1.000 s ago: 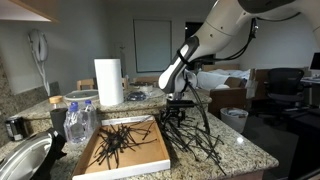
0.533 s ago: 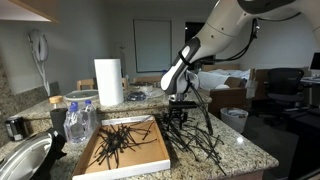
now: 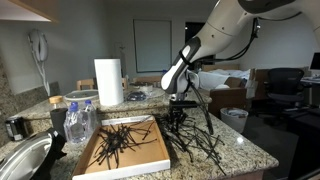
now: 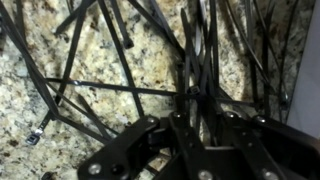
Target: Put some of the zip ties on the counter on the box
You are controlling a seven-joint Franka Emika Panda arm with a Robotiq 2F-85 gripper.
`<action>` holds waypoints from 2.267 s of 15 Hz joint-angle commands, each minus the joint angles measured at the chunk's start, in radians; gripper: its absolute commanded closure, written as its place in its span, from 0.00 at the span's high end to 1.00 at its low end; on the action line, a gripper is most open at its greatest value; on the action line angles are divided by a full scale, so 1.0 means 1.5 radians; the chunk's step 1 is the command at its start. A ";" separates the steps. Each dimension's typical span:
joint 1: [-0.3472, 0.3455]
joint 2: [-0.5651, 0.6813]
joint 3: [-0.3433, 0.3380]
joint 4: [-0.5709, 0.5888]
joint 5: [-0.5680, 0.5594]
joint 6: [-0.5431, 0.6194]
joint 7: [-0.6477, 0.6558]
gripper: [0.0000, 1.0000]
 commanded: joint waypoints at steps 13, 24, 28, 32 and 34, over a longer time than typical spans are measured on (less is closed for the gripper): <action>-0.003 -0.040 0.010 -0.033 0.005 -0.038 -0.006 0.52; 0.000 -0.031 0.023 -0.052 0.006 -0.037 -0.009 0.86; 0.003 -0.022 0.018 -0.047 -0.003 -0.038 0.000 0.56; 0.005 -0.014 0.010 -0.039 -0.009 -0.044 0.009 0.32; 0.009 -0.017 0.012 -0.039 -0.012 -0.042 0.009 0.19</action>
